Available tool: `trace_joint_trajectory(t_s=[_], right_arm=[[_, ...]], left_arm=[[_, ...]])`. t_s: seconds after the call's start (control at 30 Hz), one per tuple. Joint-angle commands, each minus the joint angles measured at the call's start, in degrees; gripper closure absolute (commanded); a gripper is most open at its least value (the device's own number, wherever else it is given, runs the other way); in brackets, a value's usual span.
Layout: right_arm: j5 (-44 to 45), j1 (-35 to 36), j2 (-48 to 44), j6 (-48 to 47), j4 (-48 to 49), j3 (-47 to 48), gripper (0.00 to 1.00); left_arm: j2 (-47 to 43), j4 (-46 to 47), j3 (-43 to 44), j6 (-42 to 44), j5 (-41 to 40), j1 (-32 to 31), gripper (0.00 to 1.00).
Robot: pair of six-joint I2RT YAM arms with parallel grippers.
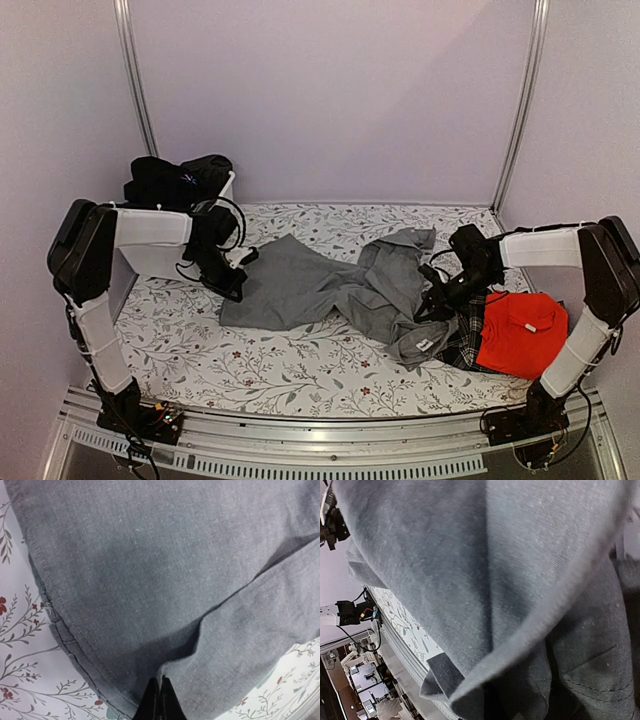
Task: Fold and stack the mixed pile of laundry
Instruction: Flatten out the crumpled shirt at the center of the board.
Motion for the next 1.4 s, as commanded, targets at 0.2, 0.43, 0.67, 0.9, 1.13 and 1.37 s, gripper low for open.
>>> trace_joint_trajectory(t_s=[0.2,0.43,0.67,0.9,1.13,1.37], right_arm=[[6.1,-7.0,-11.7,2.2,-2.4,-9.0,1.00],[9.3,-7.8,-14.5,1.7,-3.1,3.1,1.00],[13.1,-7.8,-15.5,0.4,-4.7,26.0,1.00],[8.7,-7.8,-14.5,-1.0,0.7,40.9,1.00],[4.0,-7.6,-18.7,-1.9,1.6,49.5,1.00],[9.3,-7.6,-20.6,-0.6,5.6,52.2,1.00]], left_arm=[[-12.8,2.1,-5.4,-4.1,-1.4,-0.3,1.00],[-20.7,4.0,-3.0,-6.5,-2.6,-0.4,1.00],[-33.8,15.4,3.8,-11.4,-8.5,-0.2,1.00],[-38.8,25.0,9.7,-12.6,-8.4,-1.3,1.00],[-38.5,18.0,20.4,-9.4,-6.3,-10.4,1.00],[-36.1,18.0,25.5,-7.3,-10.3,-12.7,1.00]])
